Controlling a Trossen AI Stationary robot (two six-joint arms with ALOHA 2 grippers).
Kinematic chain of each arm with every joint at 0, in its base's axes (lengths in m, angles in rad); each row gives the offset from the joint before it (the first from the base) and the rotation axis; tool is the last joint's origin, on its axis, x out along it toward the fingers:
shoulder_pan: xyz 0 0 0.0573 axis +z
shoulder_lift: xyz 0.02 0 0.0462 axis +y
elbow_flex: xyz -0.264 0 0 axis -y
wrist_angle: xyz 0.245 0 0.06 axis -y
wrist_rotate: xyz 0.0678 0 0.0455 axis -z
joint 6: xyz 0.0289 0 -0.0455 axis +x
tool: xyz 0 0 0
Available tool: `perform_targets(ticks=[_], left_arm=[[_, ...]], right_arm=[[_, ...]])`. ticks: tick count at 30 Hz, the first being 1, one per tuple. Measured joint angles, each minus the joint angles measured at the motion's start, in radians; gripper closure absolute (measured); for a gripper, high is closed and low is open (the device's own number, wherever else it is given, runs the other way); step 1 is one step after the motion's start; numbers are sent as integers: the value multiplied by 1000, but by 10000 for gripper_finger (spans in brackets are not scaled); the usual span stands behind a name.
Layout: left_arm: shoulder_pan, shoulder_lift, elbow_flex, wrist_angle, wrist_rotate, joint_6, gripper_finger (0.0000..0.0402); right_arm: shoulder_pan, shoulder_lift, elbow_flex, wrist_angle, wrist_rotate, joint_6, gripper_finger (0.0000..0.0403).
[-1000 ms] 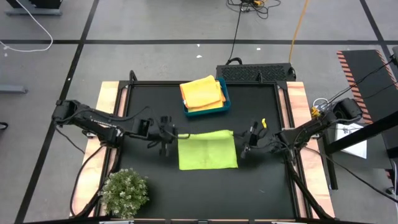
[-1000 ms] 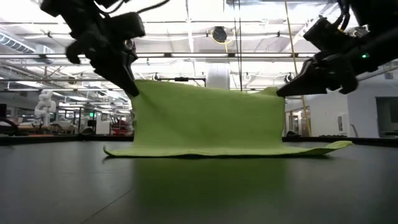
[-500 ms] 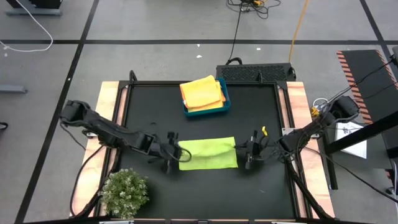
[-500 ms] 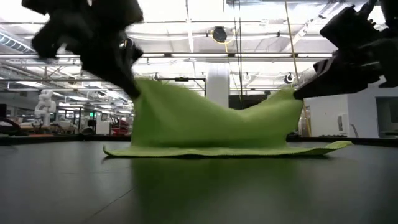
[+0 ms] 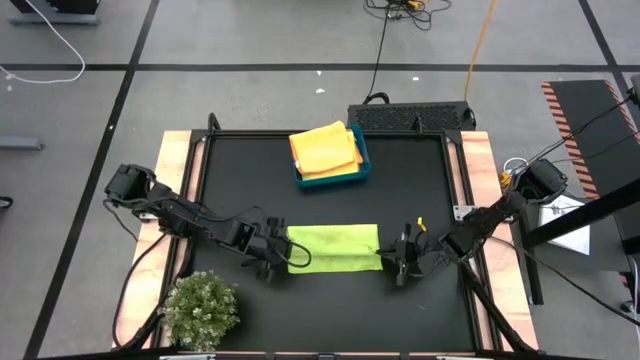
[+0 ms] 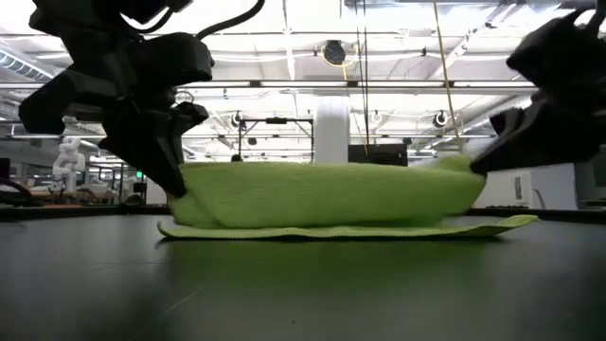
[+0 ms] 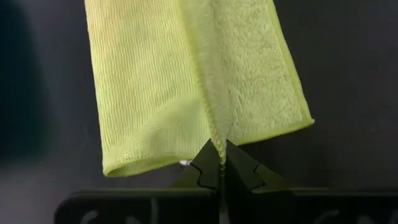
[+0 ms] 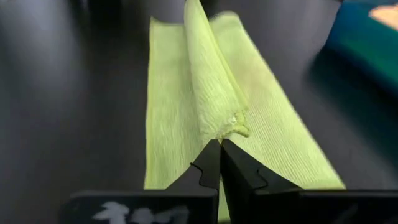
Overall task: Fold microfiber towels
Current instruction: Fold the green microfiber towel
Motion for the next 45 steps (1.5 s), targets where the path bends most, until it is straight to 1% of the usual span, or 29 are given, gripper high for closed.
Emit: perform_targets(ticks=[4,6,13,15,17,20,23,26,31,34,38,41,43,45], left_arm=[[0,-6,0,-13,0,0,384],[0,-9,0,-11,2,0,382],[-1,-10,0,59,107,0,391],[-3,-10,0,76,123,0,388],[-6,-10,0,95,131,-1,381],[-11,-10,0,98,131,-1,365],[-19,-10,0,98,131,-7,346],[-26,-10,0,99,131,-10,328],[-35,-10,0,99,131,-27,309],[-36,-10,0,98,119,-34,303],[-33,-10,0,96,109,-36,304],[-21,-31,16,90,128,-89,304],[-12,-44,46,107,136,-106,304],[-5,-52,61,102,124,-100,304]], right_arm=[[7,42,0,2,-5,42,403],[7,59,0,8,-29,54,403],[7,91,0,10,-46,63,403],[7,91,0,8,-35,59,403],[7,90,0,7,2,55,403],[6,90,0,6,4,49,400],[7,90,0,2,-5,48,382],[7,90,0,2,-58,52,352],[7,90,0,-5,-187,104,301],[7,90,0,-19,-214,146,286],[7,86,0,-10,-230,149,280],[7,48,0,4,-217,157,280],[7,4,0,26,-145,160,280],[6,-36,0,71,-62,128,280]])
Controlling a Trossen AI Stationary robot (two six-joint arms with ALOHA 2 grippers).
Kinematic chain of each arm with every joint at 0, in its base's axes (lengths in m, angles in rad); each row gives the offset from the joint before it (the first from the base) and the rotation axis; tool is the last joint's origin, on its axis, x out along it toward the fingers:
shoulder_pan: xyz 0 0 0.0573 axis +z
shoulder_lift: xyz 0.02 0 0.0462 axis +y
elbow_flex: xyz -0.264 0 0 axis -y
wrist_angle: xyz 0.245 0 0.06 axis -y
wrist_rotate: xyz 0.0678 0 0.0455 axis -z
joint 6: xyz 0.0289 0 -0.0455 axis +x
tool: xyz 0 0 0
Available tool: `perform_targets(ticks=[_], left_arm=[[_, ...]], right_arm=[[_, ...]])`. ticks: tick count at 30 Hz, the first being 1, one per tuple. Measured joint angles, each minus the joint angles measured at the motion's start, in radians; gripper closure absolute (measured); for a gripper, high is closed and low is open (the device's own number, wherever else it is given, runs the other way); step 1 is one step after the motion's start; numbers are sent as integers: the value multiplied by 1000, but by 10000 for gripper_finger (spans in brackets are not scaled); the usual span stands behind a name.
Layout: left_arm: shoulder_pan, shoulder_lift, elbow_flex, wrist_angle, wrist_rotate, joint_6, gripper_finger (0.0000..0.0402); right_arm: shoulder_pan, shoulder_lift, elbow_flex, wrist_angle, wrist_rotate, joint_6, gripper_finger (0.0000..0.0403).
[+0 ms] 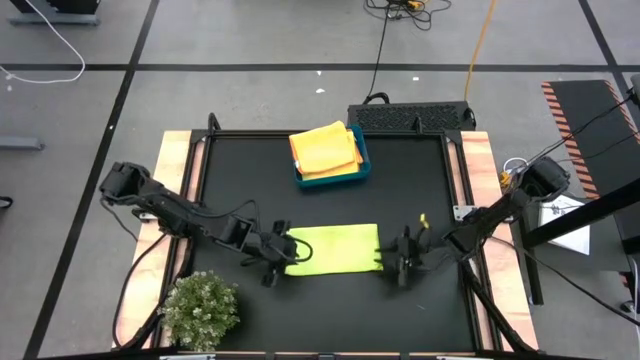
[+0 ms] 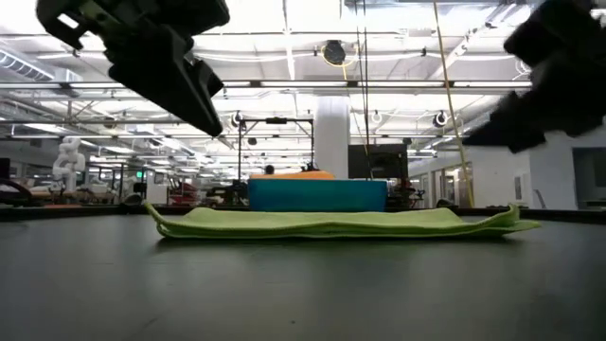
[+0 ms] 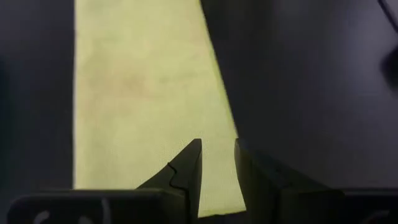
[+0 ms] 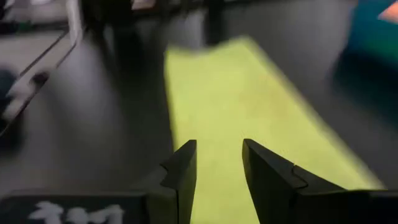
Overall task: Fold microfiber towels
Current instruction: Fold the green microfiber towel
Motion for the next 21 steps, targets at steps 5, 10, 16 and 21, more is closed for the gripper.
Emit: perform_targets(ticks=[5,10,16,21], left_arm=[[47,23,4,63,-20,-5,304],[68,112,-1,297,-18,14,304],[78,201,-3,472,19,87,304],[114,225,-3,518,31,120,304]], right_arm=[[-13,-25,0,55,140,-69,280],[-54,32,-1,98,203,-57,280],[-105,127,0,178,142,-39,280],[-139,202,0,206,147,-3,280]])
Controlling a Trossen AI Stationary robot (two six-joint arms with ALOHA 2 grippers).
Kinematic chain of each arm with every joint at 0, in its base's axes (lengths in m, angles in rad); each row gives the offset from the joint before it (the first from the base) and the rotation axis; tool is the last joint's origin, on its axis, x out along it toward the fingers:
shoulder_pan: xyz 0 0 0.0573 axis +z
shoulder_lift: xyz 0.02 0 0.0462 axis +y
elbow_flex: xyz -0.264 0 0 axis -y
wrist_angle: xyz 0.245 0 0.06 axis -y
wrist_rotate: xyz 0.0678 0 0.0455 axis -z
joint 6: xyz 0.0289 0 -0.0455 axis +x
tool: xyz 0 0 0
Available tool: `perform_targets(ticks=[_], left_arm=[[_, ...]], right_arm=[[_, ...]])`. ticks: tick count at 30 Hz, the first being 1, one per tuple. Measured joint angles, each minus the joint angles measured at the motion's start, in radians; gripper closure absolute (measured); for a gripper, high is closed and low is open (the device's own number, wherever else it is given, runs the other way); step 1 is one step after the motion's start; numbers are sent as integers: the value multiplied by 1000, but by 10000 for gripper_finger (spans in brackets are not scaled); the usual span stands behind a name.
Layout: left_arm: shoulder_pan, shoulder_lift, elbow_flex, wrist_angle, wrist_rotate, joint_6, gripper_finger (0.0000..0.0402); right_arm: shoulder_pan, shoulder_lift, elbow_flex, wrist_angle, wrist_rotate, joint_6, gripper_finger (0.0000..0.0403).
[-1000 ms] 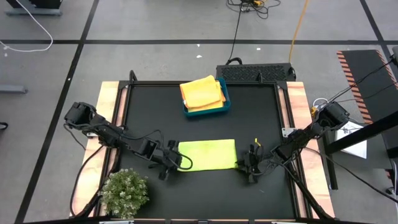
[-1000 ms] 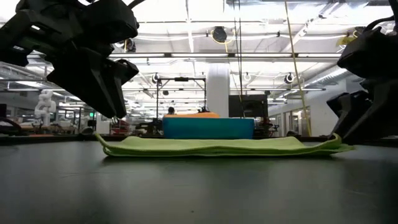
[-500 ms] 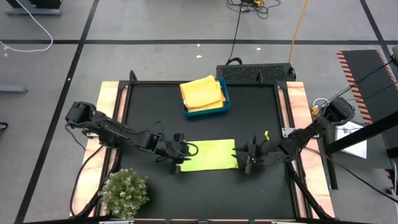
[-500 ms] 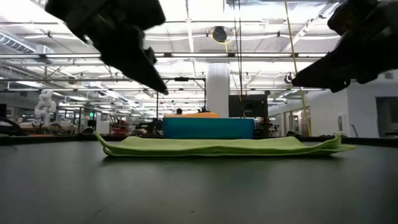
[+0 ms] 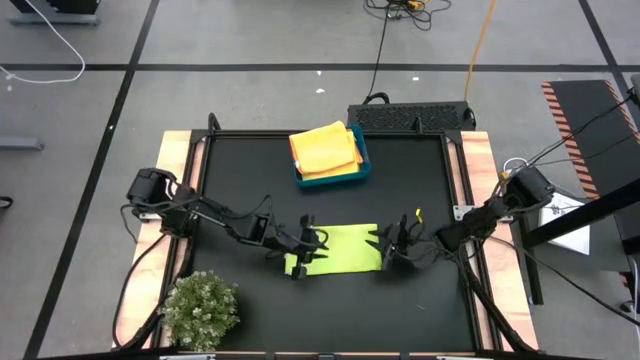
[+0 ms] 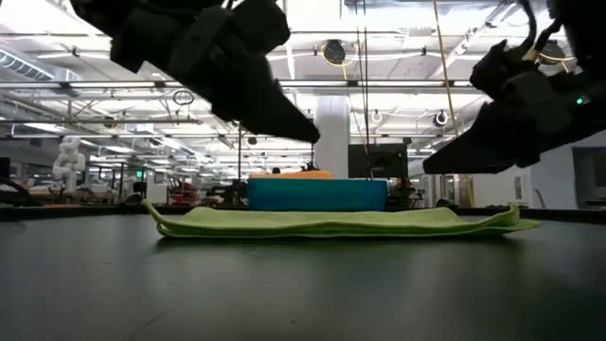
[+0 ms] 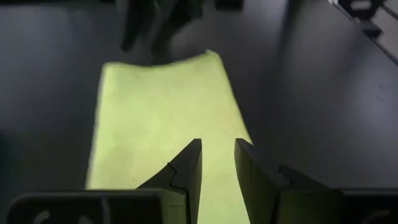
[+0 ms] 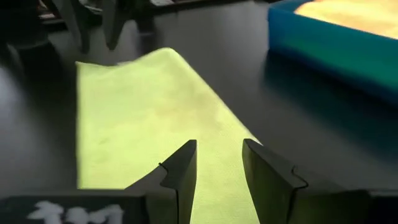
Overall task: Fold microfiber towels
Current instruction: Fold the green microfiber towel
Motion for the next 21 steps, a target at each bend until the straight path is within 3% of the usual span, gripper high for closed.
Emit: perform_targets(ticks=[6,10,14,21], left_arm=[[42,-2,0,18,11,-3,304],[70,-2,0,26,67,-19,297],[117,-2,4,31,122,-20,263],[162,-2,6,-24,134,-30,196]], right_arm=[[-86,5,0,19,41,22,280],[-180,-28,0,17,-149,15,280],[-253,-45,0,15,-288,0,279],[-300,-45,0,3,-322,-69,279]])
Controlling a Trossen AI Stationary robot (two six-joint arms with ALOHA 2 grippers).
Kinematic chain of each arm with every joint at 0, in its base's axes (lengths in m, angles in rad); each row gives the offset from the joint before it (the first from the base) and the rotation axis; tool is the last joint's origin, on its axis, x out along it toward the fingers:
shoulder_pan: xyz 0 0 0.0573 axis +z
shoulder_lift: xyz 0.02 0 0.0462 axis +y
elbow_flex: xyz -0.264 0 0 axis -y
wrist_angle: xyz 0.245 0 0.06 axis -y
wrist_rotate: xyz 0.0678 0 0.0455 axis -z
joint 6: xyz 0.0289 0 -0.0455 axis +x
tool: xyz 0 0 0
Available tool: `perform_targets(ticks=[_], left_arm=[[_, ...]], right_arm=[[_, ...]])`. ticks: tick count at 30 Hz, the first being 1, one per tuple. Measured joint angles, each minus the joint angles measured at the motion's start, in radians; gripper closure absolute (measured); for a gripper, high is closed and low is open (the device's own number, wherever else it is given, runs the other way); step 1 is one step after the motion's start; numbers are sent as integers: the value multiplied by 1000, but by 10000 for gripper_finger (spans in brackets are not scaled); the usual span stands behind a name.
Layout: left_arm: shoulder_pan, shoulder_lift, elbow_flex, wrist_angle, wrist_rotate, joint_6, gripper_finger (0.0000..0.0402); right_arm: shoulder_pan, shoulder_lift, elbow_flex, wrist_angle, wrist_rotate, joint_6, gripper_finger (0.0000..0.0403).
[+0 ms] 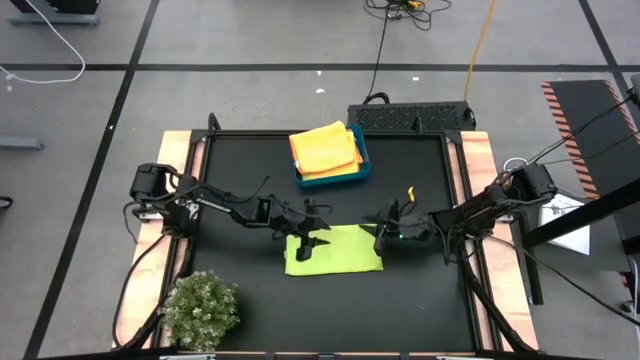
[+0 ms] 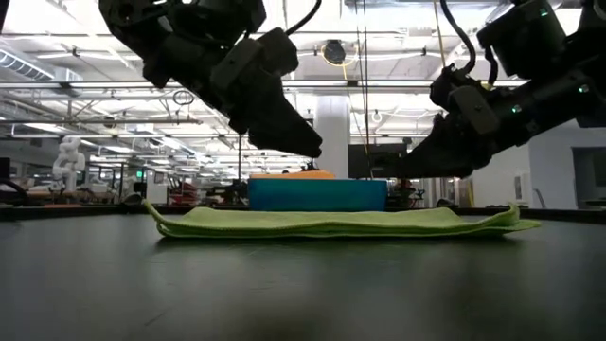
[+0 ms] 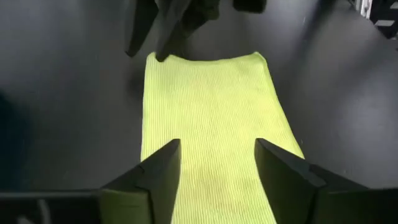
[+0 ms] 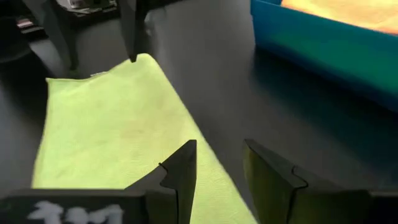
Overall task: Fold microfiber towels
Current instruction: Fold the green microfiber towel
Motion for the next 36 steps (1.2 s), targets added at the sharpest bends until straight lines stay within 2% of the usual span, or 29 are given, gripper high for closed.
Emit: perform_targets(ticks=[4,8,17,36], left_arm=[[-1,0,0,14,-9,2,175],[-10,0,0,26,-13,-36,170],[-65,0,0,24,-36,-40,188],[-81,-1,0,25,-64,-48,215]], right_arm=[[-21,0,0,0,1,-20,279],[-49,0,0,28,7,-85,279],[-105,0,0,125,7,-171,279],[-117,0,0,117,-1,-115,279]])
